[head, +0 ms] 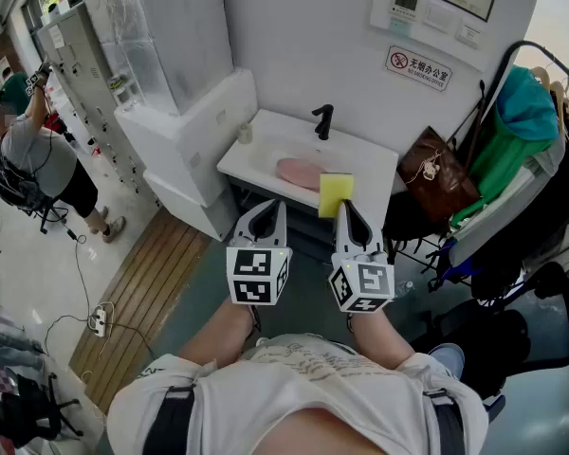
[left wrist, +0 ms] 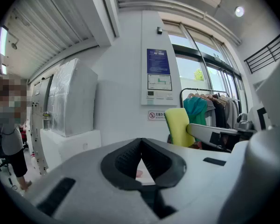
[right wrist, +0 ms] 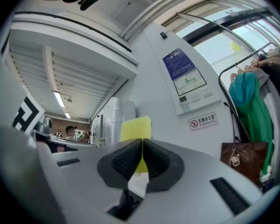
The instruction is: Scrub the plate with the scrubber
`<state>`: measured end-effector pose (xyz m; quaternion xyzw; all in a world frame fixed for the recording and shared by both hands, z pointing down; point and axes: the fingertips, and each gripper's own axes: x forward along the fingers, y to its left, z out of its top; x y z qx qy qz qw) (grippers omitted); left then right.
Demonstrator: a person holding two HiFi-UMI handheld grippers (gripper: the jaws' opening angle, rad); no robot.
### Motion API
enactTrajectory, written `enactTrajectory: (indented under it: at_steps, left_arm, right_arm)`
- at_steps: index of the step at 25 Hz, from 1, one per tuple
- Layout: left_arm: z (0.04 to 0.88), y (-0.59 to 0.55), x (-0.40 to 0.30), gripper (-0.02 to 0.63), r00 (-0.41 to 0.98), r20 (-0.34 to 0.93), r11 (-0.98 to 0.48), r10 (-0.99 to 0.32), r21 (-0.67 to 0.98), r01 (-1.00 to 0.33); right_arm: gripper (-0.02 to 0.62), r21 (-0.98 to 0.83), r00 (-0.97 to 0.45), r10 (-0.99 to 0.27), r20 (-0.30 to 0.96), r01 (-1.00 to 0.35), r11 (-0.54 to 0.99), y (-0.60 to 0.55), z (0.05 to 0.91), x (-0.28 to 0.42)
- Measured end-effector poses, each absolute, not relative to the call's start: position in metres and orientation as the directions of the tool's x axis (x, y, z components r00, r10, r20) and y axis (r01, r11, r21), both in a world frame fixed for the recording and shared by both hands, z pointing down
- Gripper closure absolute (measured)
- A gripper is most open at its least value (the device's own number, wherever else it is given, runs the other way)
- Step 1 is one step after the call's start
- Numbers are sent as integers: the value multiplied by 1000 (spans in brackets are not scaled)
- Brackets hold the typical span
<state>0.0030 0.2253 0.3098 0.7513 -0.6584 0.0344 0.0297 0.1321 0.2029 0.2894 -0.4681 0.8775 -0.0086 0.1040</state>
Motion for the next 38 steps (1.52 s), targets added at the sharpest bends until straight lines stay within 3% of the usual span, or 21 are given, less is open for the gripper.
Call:
enactTrajectory:
  at_steps: [38]
  left_arm:
    - [337, 236, -80, 584, 230, 109, -229, -967, 18, -973]
  right_arm:
    - [561, -129, -416, -890, -189, -887, 442, 223, 308, 69]
